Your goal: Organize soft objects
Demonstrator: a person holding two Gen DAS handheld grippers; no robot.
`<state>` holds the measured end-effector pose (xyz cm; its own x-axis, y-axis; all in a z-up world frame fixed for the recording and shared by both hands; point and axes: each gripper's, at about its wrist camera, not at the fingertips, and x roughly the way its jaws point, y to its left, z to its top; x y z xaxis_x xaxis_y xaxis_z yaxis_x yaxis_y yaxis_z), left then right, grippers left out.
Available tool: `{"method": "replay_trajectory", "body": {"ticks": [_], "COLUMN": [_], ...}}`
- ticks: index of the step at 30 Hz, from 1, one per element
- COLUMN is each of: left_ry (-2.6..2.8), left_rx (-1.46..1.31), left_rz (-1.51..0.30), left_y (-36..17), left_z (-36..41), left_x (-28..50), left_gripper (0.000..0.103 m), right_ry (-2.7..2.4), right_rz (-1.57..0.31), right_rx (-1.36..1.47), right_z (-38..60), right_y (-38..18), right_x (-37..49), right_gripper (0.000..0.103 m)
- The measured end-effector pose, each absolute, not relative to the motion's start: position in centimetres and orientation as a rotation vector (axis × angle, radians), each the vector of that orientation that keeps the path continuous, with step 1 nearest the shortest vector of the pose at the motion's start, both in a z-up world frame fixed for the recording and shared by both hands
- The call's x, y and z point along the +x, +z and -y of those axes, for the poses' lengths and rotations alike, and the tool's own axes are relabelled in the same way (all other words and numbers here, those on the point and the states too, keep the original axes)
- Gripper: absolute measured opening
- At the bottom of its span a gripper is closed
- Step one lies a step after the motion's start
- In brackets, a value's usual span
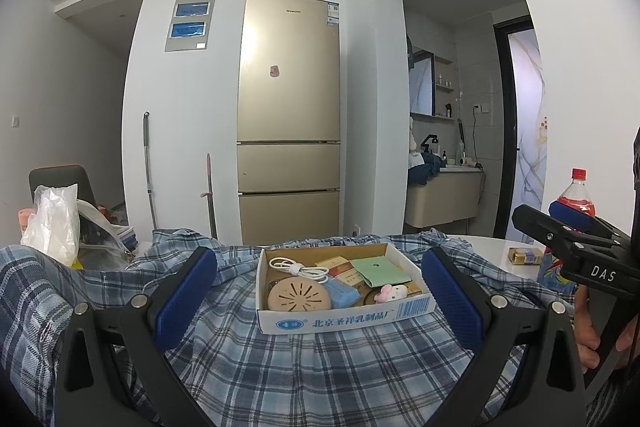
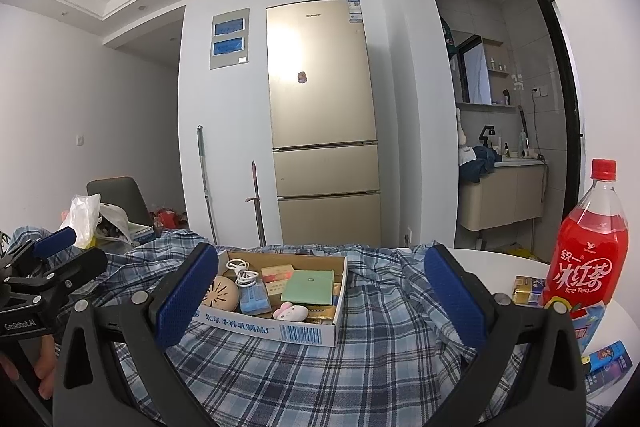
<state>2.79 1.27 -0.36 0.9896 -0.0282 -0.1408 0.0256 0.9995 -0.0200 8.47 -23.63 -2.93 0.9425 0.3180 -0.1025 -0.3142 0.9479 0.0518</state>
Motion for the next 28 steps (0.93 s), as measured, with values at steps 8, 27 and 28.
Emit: {"method": "replay_trajectory", "body": {"ticks": [8,27,28], "left_ry": [-0.027,-0.028,-0.028], "left_rx": [-0.018,-0.006,-0.004], "left_rz": [-0.142,-0.125,-0.125], "left_y": [-0.36,0.00,-0.02], "left_z": [-1.25,-1.02,-0.95], "left_x": [2.80,2.57,2.60], "left_gripper": [0.103,0.103,0.103], "right_ry": [0.322,0.322,0.322], "right_rz": [-0.110,-0.110,-0.111], "right_rx": [0.035,0.035,0.035], "right_z": [23.71,23.71,23.71], "right_y": [-2.92,-2.91,-2.91], "right_x": [8.42,8.43,8.43], "right_gripper": [0.103,0.103,0.103]}}
